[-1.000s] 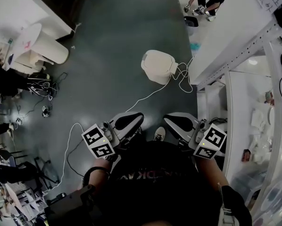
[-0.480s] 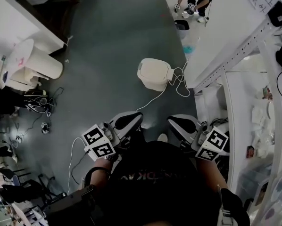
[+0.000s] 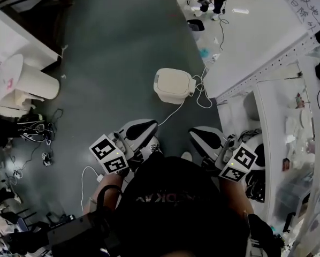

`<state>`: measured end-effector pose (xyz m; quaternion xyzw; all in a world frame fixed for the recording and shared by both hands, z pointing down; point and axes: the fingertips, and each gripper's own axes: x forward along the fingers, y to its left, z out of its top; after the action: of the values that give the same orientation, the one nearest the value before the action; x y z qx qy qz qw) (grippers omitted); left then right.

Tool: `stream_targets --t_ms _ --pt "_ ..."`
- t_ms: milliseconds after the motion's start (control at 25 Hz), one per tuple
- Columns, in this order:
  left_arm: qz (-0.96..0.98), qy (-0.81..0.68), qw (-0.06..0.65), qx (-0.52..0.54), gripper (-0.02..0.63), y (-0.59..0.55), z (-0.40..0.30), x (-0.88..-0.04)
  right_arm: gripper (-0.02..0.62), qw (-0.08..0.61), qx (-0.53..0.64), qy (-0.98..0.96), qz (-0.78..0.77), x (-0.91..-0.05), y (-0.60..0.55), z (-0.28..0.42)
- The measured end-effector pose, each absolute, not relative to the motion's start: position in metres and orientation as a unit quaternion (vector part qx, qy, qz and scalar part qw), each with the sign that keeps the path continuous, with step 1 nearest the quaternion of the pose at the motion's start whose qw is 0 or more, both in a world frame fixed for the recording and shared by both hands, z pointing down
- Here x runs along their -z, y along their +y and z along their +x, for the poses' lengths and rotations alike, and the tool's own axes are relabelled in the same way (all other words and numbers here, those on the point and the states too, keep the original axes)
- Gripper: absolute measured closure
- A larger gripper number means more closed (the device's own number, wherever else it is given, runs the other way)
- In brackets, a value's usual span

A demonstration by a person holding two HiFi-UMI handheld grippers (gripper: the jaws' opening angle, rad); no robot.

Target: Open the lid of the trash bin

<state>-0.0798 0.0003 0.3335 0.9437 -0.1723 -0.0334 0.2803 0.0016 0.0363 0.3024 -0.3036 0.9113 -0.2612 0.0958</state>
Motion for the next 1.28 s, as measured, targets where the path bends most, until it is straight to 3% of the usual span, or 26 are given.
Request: stream_targets --t_ms 560,1280 --pt "0.946 -0.172 0.275 0.029 0.604 -0.070 -0.167 -0.364 0.588 0.079 0.249 0.901 -0.347 -0.306 -0.009 -0.074" --pt "0.923 -0.205 0.324 0.027 0.604 -0.110 -0.199 -0.423 0.588 0.013 0.292 0.902 -0.318 -0.332 -0.060 -0.112"
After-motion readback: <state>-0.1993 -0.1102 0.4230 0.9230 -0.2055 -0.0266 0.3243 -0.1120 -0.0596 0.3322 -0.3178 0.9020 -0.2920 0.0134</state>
